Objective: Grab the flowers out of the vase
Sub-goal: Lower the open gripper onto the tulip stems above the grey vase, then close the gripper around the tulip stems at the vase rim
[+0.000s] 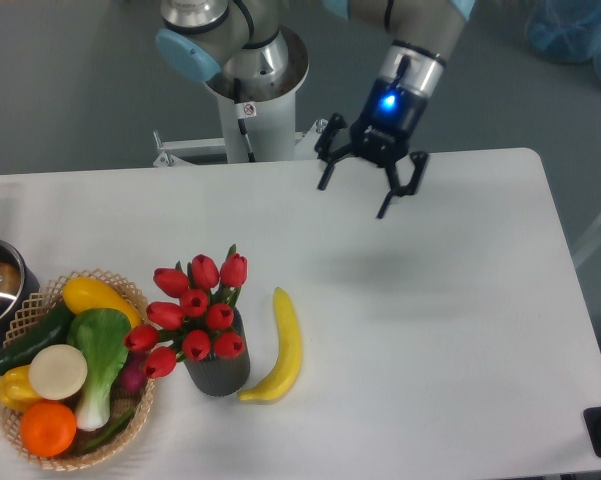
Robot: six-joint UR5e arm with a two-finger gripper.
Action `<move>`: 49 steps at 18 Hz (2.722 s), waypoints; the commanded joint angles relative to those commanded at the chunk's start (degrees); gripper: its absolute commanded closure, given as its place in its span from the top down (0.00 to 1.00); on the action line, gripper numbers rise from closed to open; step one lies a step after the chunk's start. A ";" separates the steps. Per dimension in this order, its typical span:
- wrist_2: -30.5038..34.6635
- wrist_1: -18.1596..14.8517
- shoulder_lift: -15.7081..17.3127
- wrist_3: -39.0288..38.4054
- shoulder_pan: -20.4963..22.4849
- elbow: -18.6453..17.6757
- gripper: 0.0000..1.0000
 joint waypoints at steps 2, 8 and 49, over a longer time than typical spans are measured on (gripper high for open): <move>-7.63 2.11 -3.16 0.00 -0.97 -0.09 1.00; -12.06 4.75 -8.61 0.00 -4.31 2.27 1.00; -14.70 5.90 -20.58 -3.69 -16.79 13.10 0.93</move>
